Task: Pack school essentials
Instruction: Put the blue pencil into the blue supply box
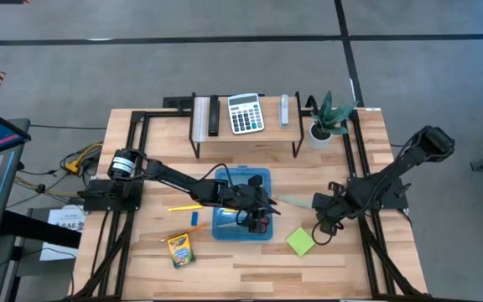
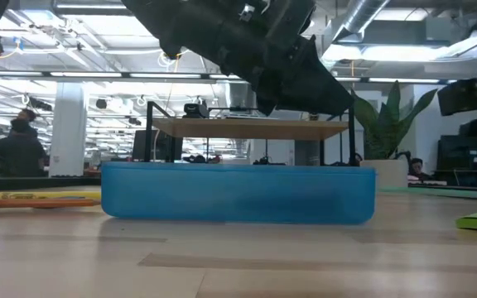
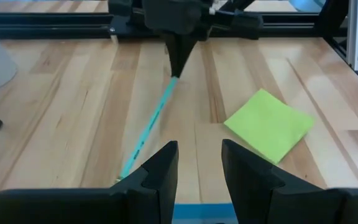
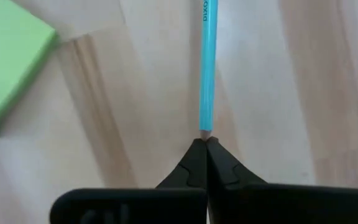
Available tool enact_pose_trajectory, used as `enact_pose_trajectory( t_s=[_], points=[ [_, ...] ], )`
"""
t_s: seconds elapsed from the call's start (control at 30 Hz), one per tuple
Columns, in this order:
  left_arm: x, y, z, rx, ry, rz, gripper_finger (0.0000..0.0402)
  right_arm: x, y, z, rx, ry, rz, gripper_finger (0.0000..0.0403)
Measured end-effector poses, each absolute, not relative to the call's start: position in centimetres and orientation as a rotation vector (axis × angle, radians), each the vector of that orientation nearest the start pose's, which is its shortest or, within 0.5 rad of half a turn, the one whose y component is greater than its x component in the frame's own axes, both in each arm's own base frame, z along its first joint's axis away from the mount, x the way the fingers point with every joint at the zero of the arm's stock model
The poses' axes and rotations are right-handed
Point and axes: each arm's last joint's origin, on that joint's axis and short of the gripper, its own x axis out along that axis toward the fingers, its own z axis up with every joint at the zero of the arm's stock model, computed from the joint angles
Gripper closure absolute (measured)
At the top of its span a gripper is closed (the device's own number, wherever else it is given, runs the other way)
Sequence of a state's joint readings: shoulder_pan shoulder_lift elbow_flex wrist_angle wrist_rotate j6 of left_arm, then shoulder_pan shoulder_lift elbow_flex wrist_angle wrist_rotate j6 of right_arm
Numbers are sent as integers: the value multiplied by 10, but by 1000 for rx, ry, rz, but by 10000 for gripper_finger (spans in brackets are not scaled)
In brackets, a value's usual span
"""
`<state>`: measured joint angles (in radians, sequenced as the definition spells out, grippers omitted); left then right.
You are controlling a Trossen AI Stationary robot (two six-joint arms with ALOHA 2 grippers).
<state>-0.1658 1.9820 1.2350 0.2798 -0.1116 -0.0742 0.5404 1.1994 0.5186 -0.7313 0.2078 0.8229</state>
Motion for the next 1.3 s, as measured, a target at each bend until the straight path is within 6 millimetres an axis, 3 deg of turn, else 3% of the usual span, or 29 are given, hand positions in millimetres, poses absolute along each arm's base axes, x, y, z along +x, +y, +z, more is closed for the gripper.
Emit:
enact_pose_trajectory(
  t_s=[0.4, 0.63, 0.73, 0.97, 1.3],
  points=[
    [425, -67, 182, 4, 477, -23, 290, 143, 80, 158, 236, 1259, -240, 402],
    [408, -66, 206, 27, 538, 46, 290, 136, 86, 166, 266, 1222, -212, 402],
    [399, -74, 227, 36, 491, 60, 290, 139, 90, 172, 270, 1201, -200, 402],
    [356, -112, 283, 165, 352, 107, 290, 172, 112, 195, 206, 1110, -114, 402],
    [273, -148, 292, 210, 196, 167, 290, 244, 127, 201, 64, 1074, -19, 403]
  ],
)
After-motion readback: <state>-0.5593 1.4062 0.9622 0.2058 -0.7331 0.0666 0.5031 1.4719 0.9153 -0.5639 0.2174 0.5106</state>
